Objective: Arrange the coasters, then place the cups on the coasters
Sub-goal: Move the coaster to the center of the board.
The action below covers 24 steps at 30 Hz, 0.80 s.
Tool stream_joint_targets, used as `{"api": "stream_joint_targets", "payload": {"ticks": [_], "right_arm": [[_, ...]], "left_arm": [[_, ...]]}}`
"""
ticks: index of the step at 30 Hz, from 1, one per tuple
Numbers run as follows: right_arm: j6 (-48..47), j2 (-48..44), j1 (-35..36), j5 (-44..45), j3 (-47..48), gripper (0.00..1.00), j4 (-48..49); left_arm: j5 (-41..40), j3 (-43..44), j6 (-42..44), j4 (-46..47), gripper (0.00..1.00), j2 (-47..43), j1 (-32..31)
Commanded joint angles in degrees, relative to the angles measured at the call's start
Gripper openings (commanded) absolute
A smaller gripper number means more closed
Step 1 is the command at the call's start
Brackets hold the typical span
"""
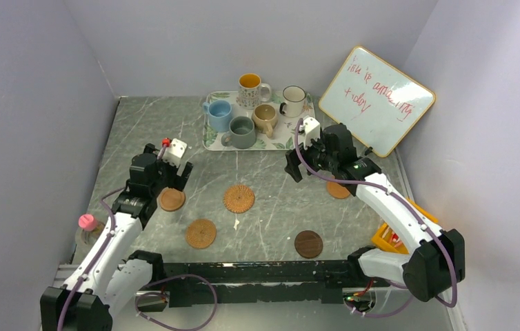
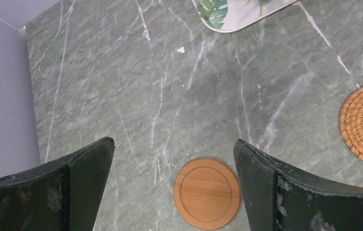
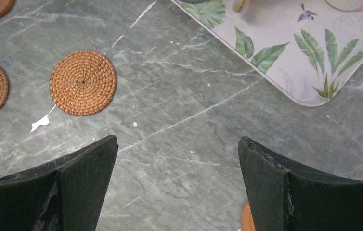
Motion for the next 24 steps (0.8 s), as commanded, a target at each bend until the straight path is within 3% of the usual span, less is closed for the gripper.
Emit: {"api": "stream_joint_targets", "payload": {"ticks": [1,11,24], "right_arm": [[-0.89,-0.11,0.10,0.66,-0.06,1.00,2.59],[-1.07,0.19,0.08,0.90,-0.16,1.00,2.45],[-1.11,0.25,0.11,1.00,-0.33,1.00,2.58]], "left_arm": [[-2.94,1.24,2.01,1.31,1.00,1.24,-0.11],[-7.99,3.07,8.69,-1.29,1.00,7.84,-0.38],[-13.28,-2.24,15.12,-1.36,1.00,10.64,-0.48]]}}
